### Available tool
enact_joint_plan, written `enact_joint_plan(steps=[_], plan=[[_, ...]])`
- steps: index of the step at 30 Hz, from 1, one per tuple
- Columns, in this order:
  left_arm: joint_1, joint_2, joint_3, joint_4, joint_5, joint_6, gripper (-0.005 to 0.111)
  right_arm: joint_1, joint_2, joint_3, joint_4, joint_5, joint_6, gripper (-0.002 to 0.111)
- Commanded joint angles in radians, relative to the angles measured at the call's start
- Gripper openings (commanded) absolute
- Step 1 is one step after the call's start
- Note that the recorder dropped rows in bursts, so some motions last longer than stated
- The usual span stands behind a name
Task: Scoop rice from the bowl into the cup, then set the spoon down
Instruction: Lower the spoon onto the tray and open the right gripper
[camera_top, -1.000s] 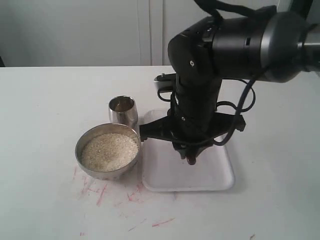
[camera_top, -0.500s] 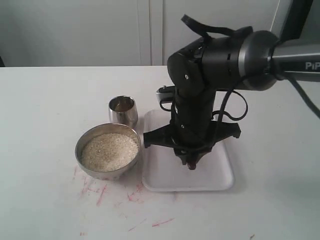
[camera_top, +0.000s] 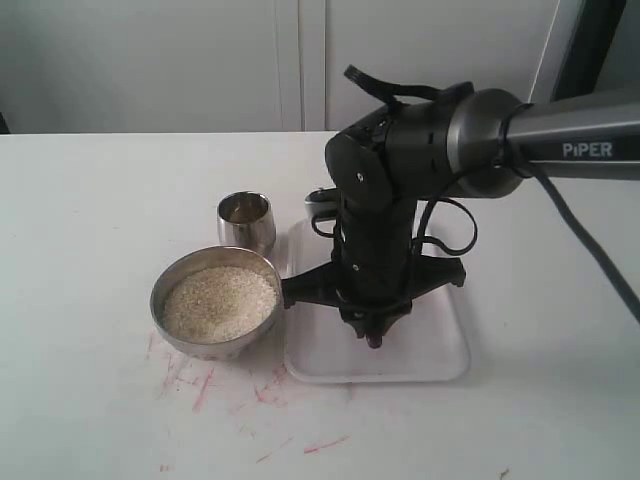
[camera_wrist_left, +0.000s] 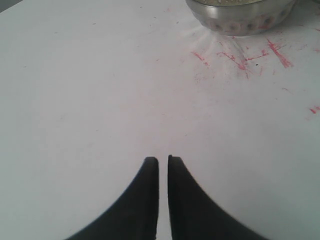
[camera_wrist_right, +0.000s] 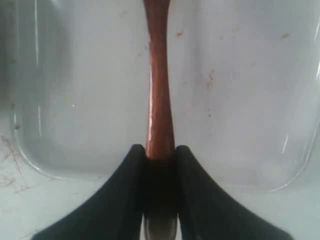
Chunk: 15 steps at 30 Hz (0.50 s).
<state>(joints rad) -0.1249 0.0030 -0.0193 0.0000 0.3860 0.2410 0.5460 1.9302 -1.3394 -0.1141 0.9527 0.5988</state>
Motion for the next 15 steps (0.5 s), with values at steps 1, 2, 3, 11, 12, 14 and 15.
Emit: enact_joint_plan(steps=[1,2,3,11,12,14,15], plan=[[-0.007,-0.003,0.009,0.000,0.041,-0.006,0.014,-0.008,0.018,0.005,-0.006,-0.008,-0.012,0.000],[-0.007,-0.003,0.009,0.000,0.041,-0.006,0.014,-0.008,0.021,0.005,-0.006,-0.010,-0.012,0.000],[-0.007,-0.003,0.009,0.000,0.041,-0.006,0.014,-0.008,0.023,0.005,-0.006,-0.016,-0.012,0.000],[-0.007,-0.003,0.009,0.000,0.041,-0.006,0.014,-0.011,0.041,0.005,-0.006,-0.039,-0.012,0.000],[-0.007,-0.003,0.009,0.000,0.041,-0.006,0.014,-0.011,0.044,0.005,-0.006,-0.039,-0.012,0.000],[-0.007,-0.003,0.009,0.000,0.041,-0.006,0.014,-0.011,0.054,0.005,-0.012,-0.039,-0.012,0.000],[-0.007,-0.003,0.009,0.000,0.041,-0.006,0.014,-0.011,0.057,0.005,-0.012,-0.039,-0.012,0.000]])
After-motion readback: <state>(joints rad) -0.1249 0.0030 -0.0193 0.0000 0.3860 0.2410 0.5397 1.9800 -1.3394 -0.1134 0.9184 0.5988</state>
